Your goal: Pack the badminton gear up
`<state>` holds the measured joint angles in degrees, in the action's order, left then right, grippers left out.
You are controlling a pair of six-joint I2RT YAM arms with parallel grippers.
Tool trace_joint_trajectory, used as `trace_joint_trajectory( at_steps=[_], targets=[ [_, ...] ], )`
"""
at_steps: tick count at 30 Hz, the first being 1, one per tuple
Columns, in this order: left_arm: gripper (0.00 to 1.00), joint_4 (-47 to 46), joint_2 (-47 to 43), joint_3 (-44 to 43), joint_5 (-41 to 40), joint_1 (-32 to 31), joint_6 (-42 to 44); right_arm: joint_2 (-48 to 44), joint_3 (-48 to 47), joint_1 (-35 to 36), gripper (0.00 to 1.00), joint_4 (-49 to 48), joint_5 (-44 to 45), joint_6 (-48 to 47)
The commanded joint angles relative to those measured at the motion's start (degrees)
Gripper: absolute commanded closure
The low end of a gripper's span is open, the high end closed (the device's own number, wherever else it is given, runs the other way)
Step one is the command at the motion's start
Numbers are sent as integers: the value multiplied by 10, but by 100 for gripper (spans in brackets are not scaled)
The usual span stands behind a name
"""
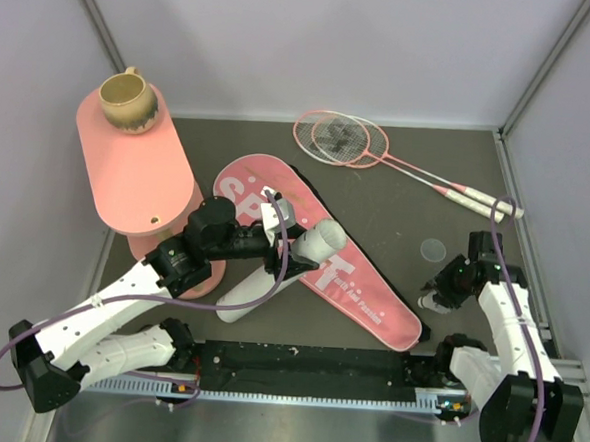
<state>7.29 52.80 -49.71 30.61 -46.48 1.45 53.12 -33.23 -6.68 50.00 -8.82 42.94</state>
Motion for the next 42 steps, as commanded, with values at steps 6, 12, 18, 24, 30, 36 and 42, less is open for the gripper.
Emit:
trace_joint_trajectory(
  at_steps=[6, 12, 18, 24, 30, 36, 42],
  targets=[
    [98, -37, 0, -15, 8, -3, -1, -62, 18, -6, 100, -74, -15, -35],
    [98, -35, 5, -16, 10, -3, -3, -94, -68, 13, 100, -127, -147, -115],
    [98, -36, 12, -16, 13, -2, -7, -38, -241, 138, 100, -147, -308, -184],
    [98, -36, 10, -15, 11, -3, -4, -1, -372, 241, 100, -153, -316, -170],
    [98, -36, 13, -16, 14, -4, -6, 29, -412, 349, 100, -152, -299, -170],
    [98, -36, 14, -16, 14, -3, -4, 48, -414, 411, 100, -150, -298, -177],
    [98, -36, 14, -16, 16, -3, -4, 71, -426, 439, 76, -152, -324, -183]
  ],
)
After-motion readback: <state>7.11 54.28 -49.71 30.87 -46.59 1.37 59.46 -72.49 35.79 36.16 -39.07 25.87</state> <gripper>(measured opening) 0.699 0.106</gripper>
